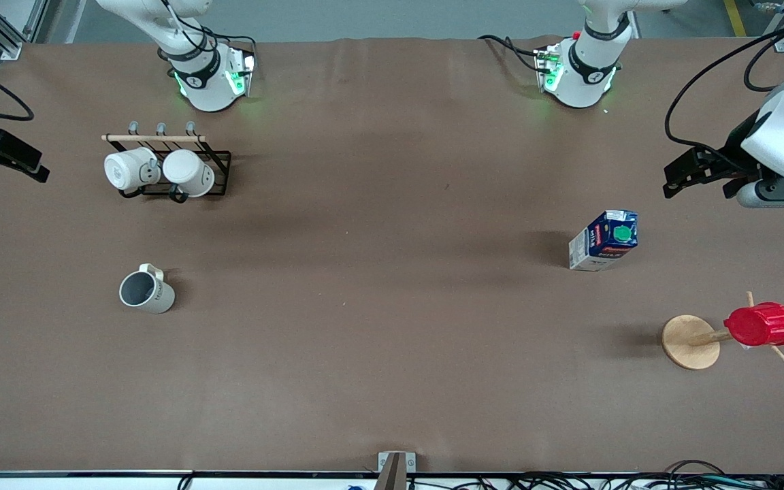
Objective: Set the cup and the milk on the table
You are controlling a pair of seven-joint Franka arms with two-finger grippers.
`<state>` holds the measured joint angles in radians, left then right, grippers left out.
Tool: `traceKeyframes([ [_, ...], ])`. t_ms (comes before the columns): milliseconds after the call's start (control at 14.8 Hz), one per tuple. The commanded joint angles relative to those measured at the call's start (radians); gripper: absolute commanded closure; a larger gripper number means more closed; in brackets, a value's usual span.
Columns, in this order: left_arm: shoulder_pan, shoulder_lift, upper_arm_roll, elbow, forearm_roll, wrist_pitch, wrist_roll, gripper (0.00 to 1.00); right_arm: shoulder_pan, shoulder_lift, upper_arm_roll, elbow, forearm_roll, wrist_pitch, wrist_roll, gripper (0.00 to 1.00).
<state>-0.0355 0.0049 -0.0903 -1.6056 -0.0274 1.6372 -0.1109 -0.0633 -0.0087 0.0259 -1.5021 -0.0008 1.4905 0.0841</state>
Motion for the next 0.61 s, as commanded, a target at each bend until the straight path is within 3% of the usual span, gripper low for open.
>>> traceKeyframes([
  [0, 0.002, 0.004, 0.007, 0.006, -0.017, -0.011, 0.028, 0.00, -0.021, 0.007, 0.012, 0.013, 0.016, -0.010, -0.015, 0.00],
  [269, 0.002, 0.052, 0.009, 0.003, -0.006, 0.025, 0.069, 0.00, -0.024, 0.068, -0.003, 0.011, 0.016, 0.034, -0.026, 0.00],
  [539, 0.003, 0.110, 0.009, -0.008, -0.006, 0.065, 0.069, 0.00, -0.029, 0.229, -0.036, -0.001, 0.015, 0.180, -0.171, 0.00],
])
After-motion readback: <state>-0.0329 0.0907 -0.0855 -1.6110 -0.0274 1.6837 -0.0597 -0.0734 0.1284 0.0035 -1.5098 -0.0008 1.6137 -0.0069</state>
